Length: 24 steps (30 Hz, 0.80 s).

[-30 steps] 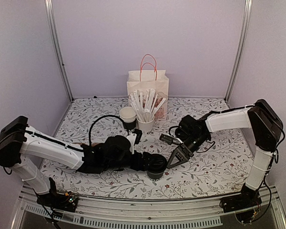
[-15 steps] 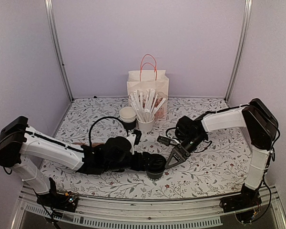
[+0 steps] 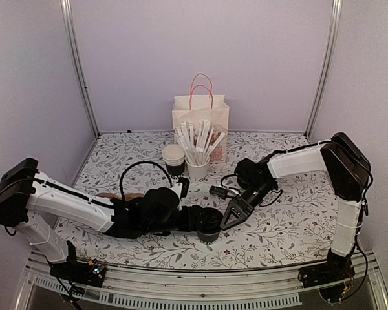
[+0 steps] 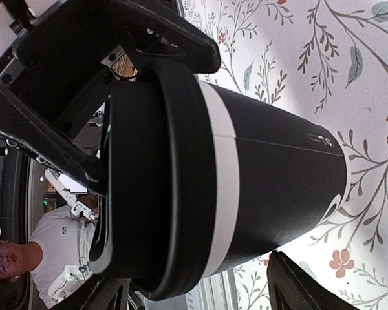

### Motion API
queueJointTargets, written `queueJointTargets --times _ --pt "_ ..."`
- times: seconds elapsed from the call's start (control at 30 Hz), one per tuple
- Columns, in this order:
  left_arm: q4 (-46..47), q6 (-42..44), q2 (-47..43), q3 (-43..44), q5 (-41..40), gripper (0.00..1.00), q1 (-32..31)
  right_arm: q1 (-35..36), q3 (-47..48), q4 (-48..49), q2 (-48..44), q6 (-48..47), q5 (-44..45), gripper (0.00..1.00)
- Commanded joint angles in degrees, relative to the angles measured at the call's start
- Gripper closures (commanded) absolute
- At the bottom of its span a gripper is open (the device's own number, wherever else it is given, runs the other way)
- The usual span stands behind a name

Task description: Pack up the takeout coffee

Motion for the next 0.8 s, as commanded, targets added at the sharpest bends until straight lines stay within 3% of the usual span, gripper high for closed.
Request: queueJointTargets --times 0.0,0.27,0.47,0.6,0.77 --pt "-6.26 -2.63 2.50 -2.87 2.83 0.37 -2.63 0.07 1.82 1.90 2.12 0.54 4.18 0.25" --pt "-7.33 -4.86 2.23 -4.02 2.25 0.39 -2.82 -0.03 -0.17 4.39 5.32 5.89 23.34 0.27" --pt "-8.17 -7.30 1.93 -4.46 2.53 0.40 -2.91 -0.31 -0.40 4.63 9.08 6.83 33.01 0.29" --pt "-8.11 -6.10 1.90 -3.99 1.92 0.38 -2.97 -0.90 2.04 2.30 7.44 3.70 22.34 0.32" --pt "-11.65 1.75 -0.25 0.39 -1.85 0.24 -2.98 -0.98 8.17 -3.15 -0.85 -4.13 11.43 0.30"
